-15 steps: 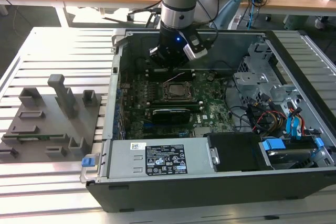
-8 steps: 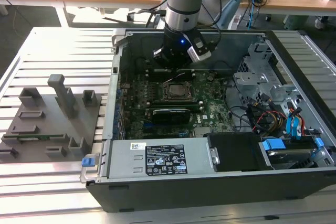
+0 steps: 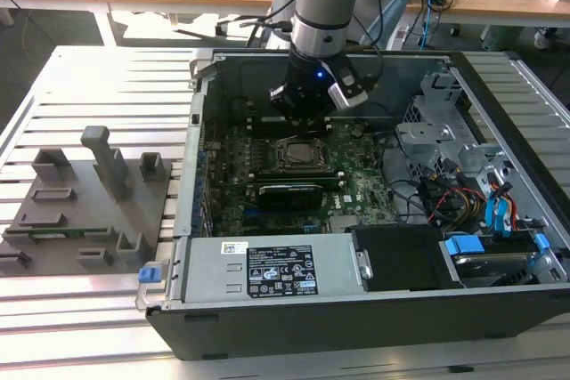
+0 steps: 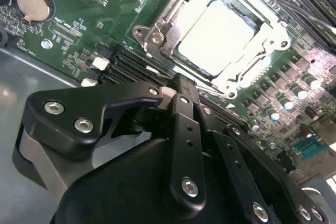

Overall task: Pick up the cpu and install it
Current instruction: 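Install the first cpu locking lever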

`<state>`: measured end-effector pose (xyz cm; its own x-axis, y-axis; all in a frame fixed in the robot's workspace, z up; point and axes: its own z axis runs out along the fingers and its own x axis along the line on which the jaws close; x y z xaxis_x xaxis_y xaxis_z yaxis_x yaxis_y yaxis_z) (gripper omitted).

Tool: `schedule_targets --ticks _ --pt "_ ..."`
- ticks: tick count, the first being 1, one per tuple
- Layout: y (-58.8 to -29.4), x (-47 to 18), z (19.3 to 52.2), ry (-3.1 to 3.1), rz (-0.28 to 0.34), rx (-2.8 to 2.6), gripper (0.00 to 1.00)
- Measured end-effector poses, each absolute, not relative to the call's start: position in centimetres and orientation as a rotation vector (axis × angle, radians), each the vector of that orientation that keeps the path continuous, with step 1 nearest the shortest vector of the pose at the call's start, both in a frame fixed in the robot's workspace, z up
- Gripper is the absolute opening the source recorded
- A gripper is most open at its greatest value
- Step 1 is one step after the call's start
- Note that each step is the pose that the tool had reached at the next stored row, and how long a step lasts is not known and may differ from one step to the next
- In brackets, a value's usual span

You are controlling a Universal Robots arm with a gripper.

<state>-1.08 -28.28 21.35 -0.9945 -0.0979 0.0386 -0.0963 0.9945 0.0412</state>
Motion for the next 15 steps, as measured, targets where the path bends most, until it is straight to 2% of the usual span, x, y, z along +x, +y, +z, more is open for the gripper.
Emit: schedule_targets --ticks 15 --pt "-28.3 0.1 20.2 -3.093 -0.062 0.151 0.11"
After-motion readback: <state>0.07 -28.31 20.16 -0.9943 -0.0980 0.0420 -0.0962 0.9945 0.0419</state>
